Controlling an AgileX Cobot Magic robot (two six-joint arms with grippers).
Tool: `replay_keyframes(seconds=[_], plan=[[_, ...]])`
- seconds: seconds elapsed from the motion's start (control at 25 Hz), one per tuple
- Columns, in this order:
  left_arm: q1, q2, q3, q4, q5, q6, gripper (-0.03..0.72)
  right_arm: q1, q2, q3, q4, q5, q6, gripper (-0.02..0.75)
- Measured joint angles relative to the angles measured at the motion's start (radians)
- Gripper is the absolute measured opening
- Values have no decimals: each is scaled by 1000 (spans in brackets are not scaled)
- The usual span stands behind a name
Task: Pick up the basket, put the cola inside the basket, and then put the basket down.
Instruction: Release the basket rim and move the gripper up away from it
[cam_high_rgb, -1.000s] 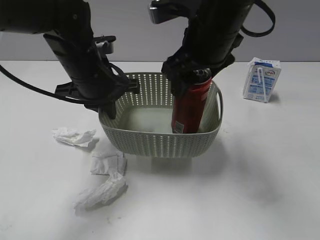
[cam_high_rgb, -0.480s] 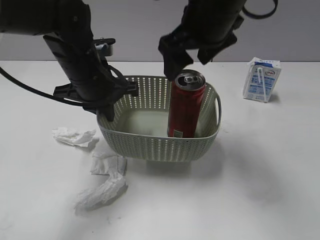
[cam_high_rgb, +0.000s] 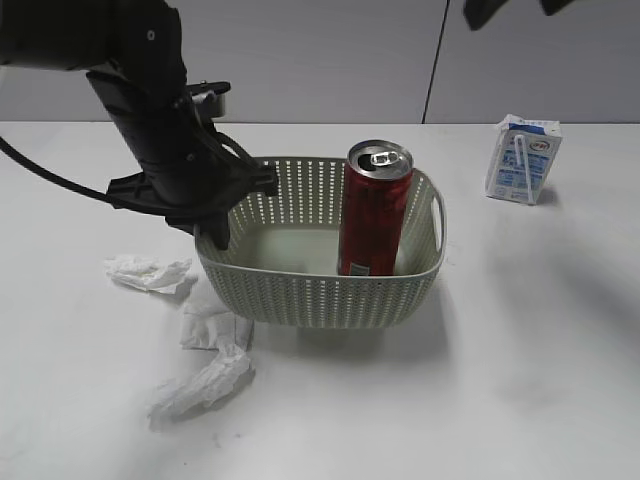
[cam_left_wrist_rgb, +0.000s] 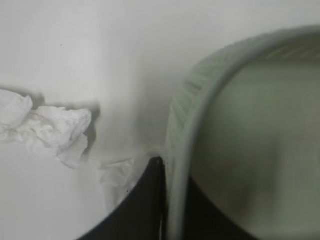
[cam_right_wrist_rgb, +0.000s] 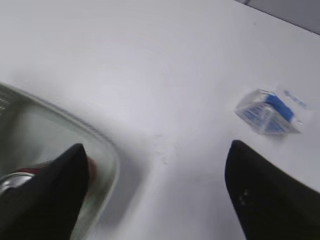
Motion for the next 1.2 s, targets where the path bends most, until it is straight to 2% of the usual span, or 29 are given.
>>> replay_keyframes(seconds=[0.12,0.24,0.52,0.84,1.04,1.2], plan=[[0,0,0,-4,5,0,-3,-88,-64,92,0,1,0,629],[0,0,0,-9,5,1,-3,-128,-180,219,0,3,-6,617],[0,1,1,-41,-69,2,-3,-130,-604,630,57,-80,-14,591],[1,82,-2,-43,-140,2,-3,-130,-1093,1071,65,-136,-14,588],[2,129,-5,-52,-158,-11,-3,-131,-1354,1234,65,-136,-31,585],[2,134,-7,-56,-175,-13,-3,-131,-1526,1291,64,-136,-41,585]])
